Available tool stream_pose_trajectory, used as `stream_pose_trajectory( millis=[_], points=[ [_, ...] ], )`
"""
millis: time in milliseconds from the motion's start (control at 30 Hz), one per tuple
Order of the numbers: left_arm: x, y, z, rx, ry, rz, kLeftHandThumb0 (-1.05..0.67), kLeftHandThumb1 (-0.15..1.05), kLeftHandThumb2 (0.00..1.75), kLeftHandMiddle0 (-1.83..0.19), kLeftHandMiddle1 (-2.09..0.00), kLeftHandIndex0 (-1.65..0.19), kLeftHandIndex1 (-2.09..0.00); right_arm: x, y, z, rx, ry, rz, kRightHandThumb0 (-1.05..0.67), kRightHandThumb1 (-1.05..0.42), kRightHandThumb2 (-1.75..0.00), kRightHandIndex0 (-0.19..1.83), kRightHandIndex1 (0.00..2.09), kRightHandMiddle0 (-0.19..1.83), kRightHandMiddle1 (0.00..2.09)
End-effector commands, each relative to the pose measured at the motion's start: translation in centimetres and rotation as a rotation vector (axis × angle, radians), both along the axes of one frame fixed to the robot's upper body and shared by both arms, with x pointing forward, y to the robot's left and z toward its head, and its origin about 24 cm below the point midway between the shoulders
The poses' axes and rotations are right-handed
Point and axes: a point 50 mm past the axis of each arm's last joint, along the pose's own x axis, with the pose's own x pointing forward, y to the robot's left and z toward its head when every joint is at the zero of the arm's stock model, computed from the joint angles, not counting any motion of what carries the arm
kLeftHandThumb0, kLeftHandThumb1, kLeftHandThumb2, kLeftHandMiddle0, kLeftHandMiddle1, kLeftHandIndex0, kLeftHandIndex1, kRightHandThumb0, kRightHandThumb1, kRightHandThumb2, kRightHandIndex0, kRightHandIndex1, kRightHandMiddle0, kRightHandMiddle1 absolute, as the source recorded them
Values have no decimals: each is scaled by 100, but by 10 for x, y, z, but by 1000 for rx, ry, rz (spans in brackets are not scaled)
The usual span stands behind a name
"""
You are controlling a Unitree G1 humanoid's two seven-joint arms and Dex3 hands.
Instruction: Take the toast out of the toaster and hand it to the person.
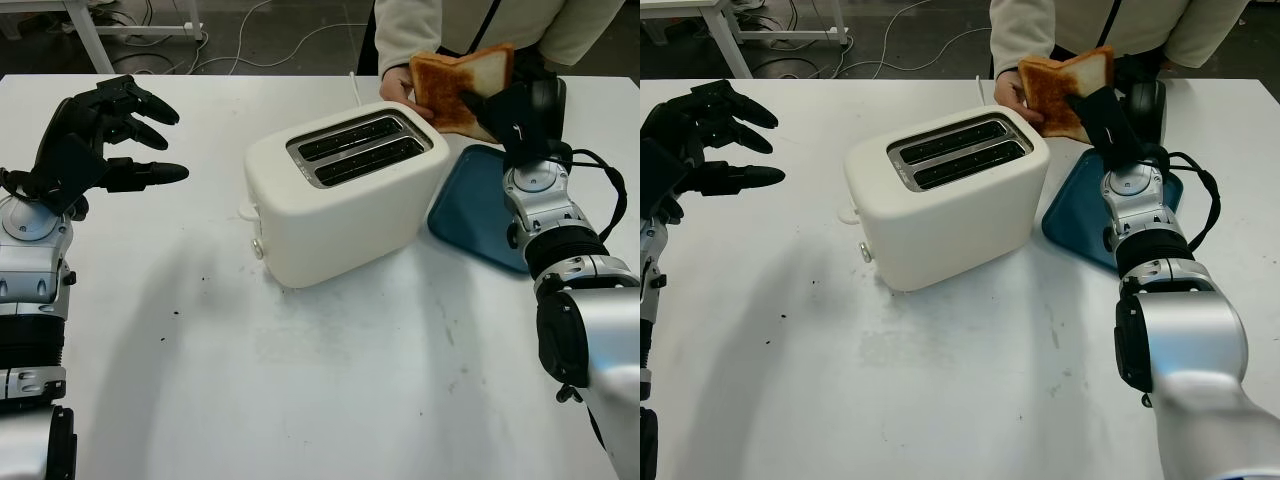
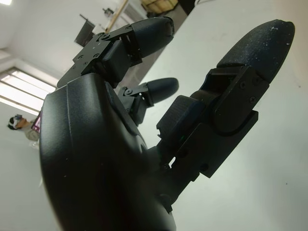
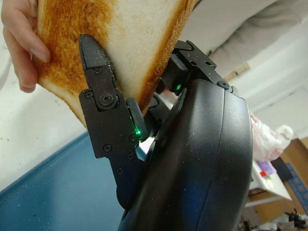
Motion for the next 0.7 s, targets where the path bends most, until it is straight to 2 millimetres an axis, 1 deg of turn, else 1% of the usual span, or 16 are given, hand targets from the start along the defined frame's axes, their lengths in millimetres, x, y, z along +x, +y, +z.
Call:
stream_pose_trajectory(
  millis=[0, 167, 300, 467, 567, 633, 667],
  points=[
    [-1, -2, 0, 10, -9, -2, -105, 55, 0, -50, -130, -56, -113, 0, -1, 2, -7, -1, 13, -18, -92, -14, 93, 175, 79, 166],
    [-1, -2, 0, 10, -12, -7, -105, 56, 0, -50, -129, -56, -112, 0, -2, 3, -44, 15, 24, -22, -92, -15, 98, 175, 81, 173],
    [-1, -2, 0, 6, -10, 2, -105, 56, 0, -51, -129, -58, -112, 0, -1, 3, -56, 8, 26, -22, -92, -13, 99, 175, 84, 169],
    [-1, -1, -1, 10, -11, 3, -105, 56, 0, -50, -129, -57, -111, 0, -1, 2, -72, 11, 32, -22, -92, -13, 98, 175, 83, 170],
    [-1, -1, -1, 7, -8, 4, -105, 56, 0, -50, -128, -57, -111, 0, -1, 2, -110, 28, 39, -21, -92, -14, 96, 175, 81, 169],
    [-1, -1, -1, 10, -7, 2, -105, 56, 0, -50, -128, -57, -111, 1, -1, 2, -122, 59, 59, -21, -92, -16, 92, 175, 74, 164],
    [-1, -1, -1, 8, -7, 1, -105, 56, 0, -50, -129, -57, -111, 1, -1, 2, -127, 75, 68, -22, -92, -16, 91, 175, 74, 161]
  ],
)
